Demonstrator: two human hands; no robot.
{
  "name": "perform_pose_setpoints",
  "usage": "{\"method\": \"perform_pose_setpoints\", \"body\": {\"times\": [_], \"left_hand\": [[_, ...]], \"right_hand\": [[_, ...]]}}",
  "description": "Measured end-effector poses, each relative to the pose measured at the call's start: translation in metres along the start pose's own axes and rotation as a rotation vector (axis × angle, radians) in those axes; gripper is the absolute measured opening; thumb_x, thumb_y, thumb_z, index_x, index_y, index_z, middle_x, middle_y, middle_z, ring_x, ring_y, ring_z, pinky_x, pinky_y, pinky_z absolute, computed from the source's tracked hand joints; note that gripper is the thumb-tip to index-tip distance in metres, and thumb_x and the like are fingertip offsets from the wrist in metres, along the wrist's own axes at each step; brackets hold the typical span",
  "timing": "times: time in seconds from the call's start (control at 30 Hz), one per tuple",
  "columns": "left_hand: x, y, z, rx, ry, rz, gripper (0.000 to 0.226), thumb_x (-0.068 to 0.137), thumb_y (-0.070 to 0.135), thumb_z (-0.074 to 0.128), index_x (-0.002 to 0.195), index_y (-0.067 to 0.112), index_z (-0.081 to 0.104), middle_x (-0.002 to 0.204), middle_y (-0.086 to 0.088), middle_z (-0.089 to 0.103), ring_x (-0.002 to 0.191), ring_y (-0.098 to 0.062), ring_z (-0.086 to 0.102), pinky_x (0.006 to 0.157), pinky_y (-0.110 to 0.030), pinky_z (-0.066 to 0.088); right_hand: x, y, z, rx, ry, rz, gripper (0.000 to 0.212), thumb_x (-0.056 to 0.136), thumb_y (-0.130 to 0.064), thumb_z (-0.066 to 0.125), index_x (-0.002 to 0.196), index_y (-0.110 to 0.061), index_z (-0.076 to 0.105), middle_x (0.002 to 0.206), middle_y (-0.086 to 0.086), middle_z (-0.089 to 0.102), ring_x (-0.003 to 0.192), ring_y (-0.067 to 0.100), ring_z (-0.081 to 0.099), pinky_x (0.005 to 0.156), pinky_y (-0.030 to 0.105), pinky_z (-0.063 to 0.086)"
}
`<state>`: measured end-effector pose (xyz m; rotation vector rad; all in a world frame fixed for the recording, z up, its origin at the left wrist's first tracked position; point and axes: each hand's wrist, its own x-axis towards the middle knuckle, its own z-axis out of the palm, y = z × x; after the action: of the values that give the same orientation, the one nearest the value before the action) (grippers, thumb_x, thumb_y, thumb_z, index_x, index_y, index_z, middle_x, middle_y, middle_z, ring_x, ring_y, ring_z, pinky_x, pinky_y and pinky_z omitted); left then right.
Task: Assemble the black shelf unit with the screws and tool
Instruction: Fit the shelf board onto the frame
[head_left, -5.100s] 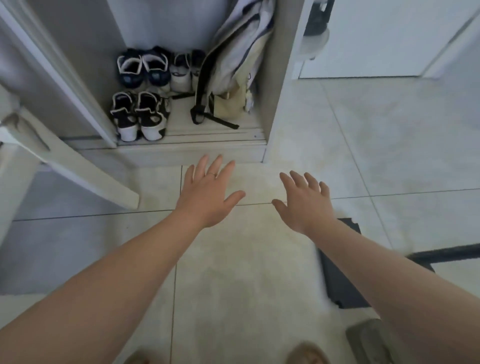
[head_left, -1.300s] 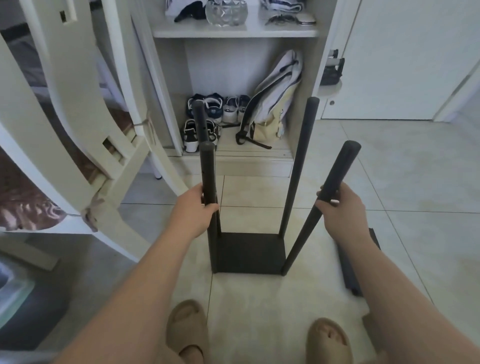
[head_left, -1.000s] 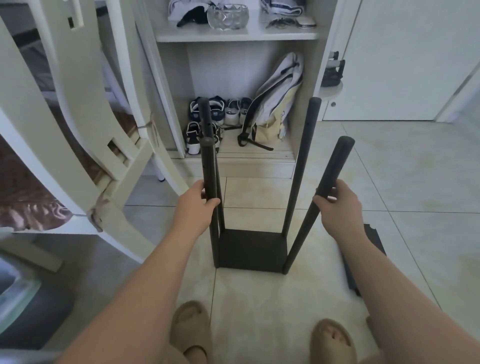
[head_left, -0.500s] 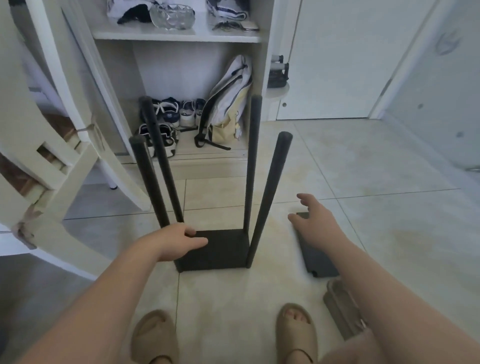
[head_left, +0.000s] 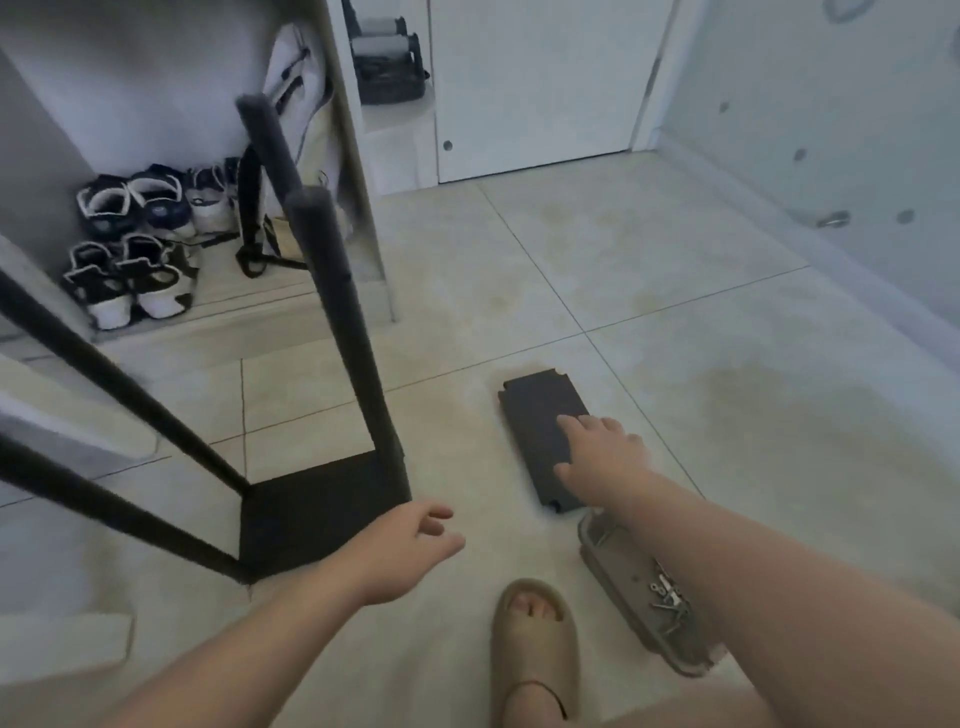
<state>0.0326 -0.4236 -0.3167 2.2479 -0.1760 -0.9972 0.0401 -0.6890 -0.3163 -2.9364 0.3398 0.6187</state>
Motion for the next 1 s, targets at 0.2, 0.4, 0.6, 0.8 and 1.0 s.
{"method": "perform_pose_setpoints", "body": {"times": [0.2,0.4,0.6,0.8,1.0], "left_hand": [[0.106,0.019,0.062,-0.118,-0.050,-0.096,0.058,0.095,0.044,0.063,0.145,0.021,0.045,0.135,-0.001,0.055,0.112,-0.015,0.056,0.092,-0.027,0.043],[0.212,0.035,0.110,-0.237,-0.047,-0.190,0.067,0.097,0.039,0.062,0.152,0.013,0.035,0.144,-0.009,0.051,0.124,-0.023,0.054,0.099,-0.028,0.040],[0.278,0.037,0.153,-0.377,-0.040,-0.237,0.054,0.094,0.023,0.068,0.142,0.008,0.048,0.137,-0.008,0.061,0.121,-0.026,0.060,0.099,-0.032,0.047],[0.295,0.033,0.167,-0.515,0.018,-0.325,0.029,0.093,0.010,0.067,0.121,0.004,0.066,0.119,-0.013,0.071,0.113,-0.033,0.066,0.098,-0.049,0.050],[0.287,0.046,0.137,-0.526,0.189,-0.301,0.023,0.090,0.018,0.072,0.111,0.011,0.069,0.102,-0.003,0.073,0.098,-0.026,0.068,0.094,-0.040,0.055]], "right_hand": [[0.070,0.058,0.040,-0.063,-0.038,0.047,0.064,0.101,-0.045,0.044,0.156,-0.026,0.019,0.154,0.001,0.037,0.143,0.028,0.029,0.108,0.046,0.034],[0.136,0.109,0.087,-0.049,-0.122,0.136,0.061,0.102,-0.048,0.041,0.156,-0.026,0.021,0.154,0.000,0.037,0.144,0.029,0.029,0.111,0.048,0.033],[0.181,0.135,0.126,0.101,-0.240,0.243,0.045,0.101,-0.044,0.046,0.140,-0.024,0.038,0.138,0.005,0.054,0.126,0.032,0.049,0.099,0.046,0.039],[0.195,0.131,0.145,0.474,-0.253,0.309,0.053,0.096,-0.035,0.058,0.143,-0.016,0.044,0.134,0.011,0.059,0.117,0.032,0.057,0.091,0.035,0.045],[0.190,0.127,0.125,0.663,-0.110,0.302,0.036,0.095,-0.029,0.058,0.127,-0.012,0.059,0.123,0.008,0.065,0.094,0.025,0.058,0.073,0.032,0.045]]}}
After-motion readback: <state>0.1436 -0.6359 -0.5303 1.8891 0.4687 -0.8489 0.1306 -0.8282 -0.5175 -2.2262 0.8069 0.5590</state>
